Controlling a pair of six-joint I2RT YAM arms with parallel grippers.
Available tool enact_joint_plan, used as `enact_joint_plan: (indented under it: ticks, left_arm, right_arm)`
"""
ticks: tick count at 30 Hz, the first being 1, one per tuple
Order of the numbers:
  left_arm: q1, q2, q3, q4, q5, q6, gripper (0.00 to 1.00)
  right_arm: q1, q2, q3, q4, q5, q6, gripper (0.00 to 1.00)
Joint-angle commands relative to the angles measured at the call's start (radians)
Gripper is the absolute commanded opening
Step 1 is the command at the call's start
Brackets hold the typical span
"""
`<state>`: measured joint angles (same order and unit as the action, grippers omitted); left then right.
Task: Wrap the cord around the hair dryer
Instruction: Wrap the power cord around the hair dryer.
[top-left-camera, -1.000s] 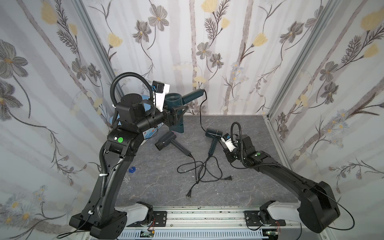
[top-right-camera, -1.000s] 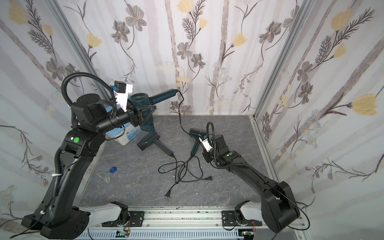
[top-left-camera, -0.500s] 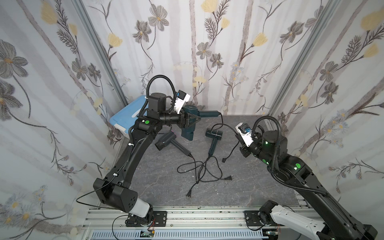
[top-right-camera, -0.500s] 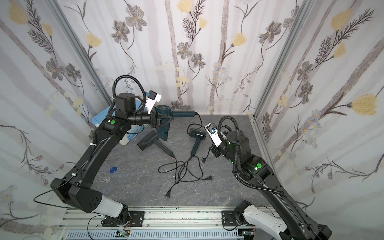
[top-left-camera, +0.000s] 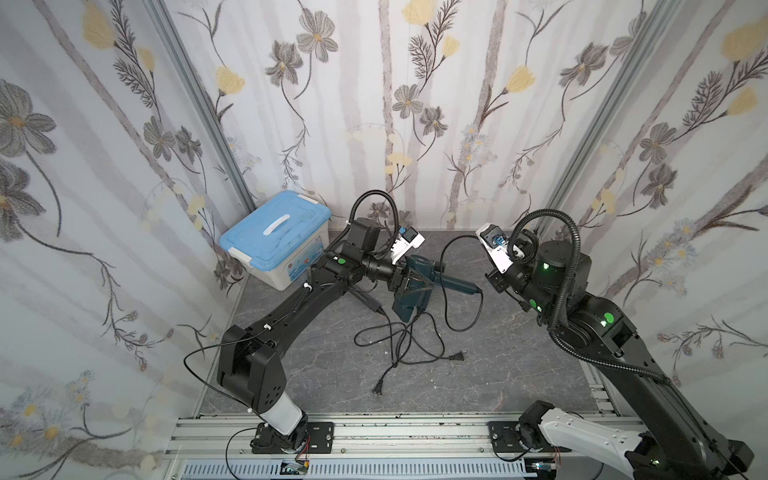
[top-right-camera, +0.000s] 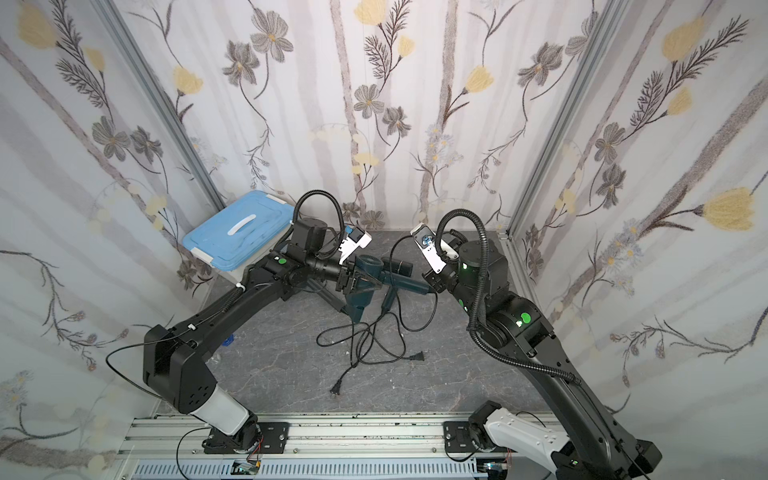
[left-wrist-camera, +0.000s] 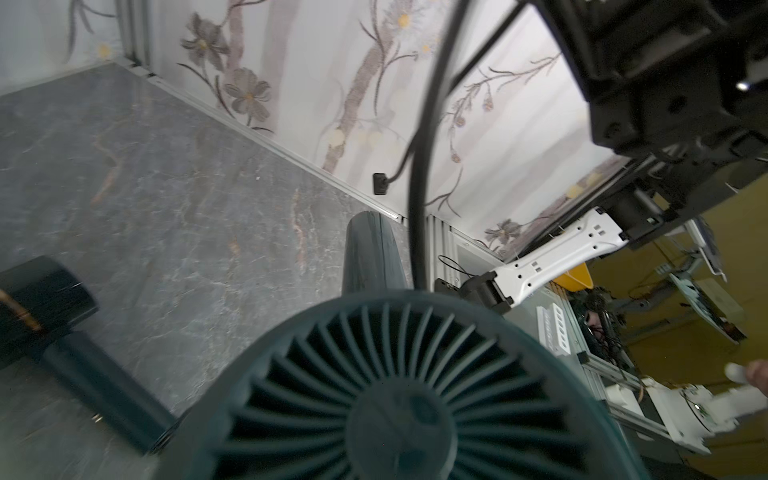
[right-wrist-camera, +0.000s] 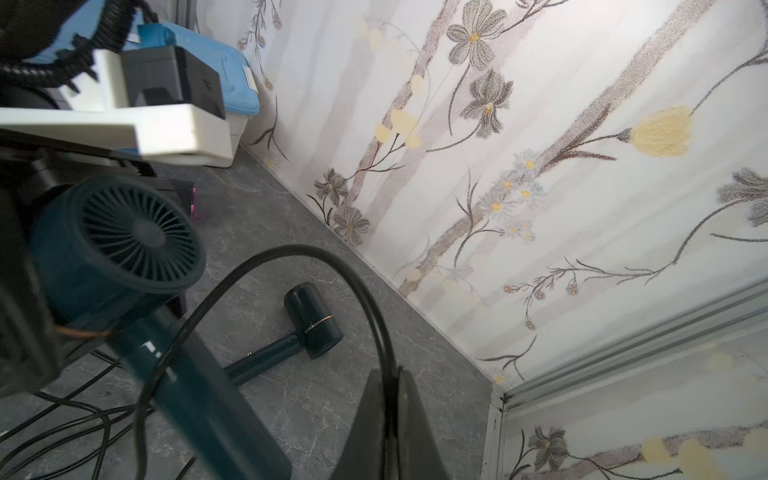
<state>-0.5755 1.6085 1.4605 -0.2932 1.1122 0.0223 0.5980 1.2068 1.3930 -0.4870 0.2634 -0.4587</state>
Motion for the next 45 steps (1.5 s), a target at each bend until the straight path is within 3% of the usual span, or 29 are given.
enact_joint_plan:
  ticks: [1, 4, 9, 16, 26, 31, 37, 45]
  left_arm:
    - [-0.040, -0.014, 0.000, 0.099, 0.114, -0.002, 0.00]
    - [-0.067, -0.050, -0.055, 0.193, 0.139, -0.062, 0.00]
    - [-0.073, -0.106, -0.200, 0.658, 0.136, -0.363, 0.00]
    - [-0.063, -0.102, -0.215, 0.909, 0.128, -0.533, 0.00]
    - [-0.030, -0.097, -0.192, 1.087, 0.101, -0.673, 0.00]
    - [0.032, -0.071, -0.199, 1.234, 0.052, -0.792, 0.00]
    - [0.117, 0.058, -0.166, 1.579, -0.035, -1.104, 0.00]
    - [0.158, 0.183, -0.035, 1.656, -0.104, -1.230, 0.00]
  right_arm:
    - [-0.064, 0.049, 0.020, 0.092, -0.039, -0.020, 0.00]
    - [-0.172, 0.097, 0.029, 0.119, -0.174, 0.020, 0.00]
    - [-0.274, 0.174, 0.017, 0.153, -0.362, 0.083, 0.00]
    - [-0.385, 0.215, -0.062, 0.216, -0.570, 0.160, 0.00]
    - [-0.485, 0.303, -0.160, 0.284, -0.784, 0.255, 0.00]
    - [-0.488, 0.285, -0.249, 0.351, -0.840, 0.332, 0.00]
    - [-0.481, 0.242, -0.360, 0.412, -0.890, 0.403, 0.00]
    - [-0.390, 0.194, -0.475, 0.379, -0.811, 0.390, 0.00]
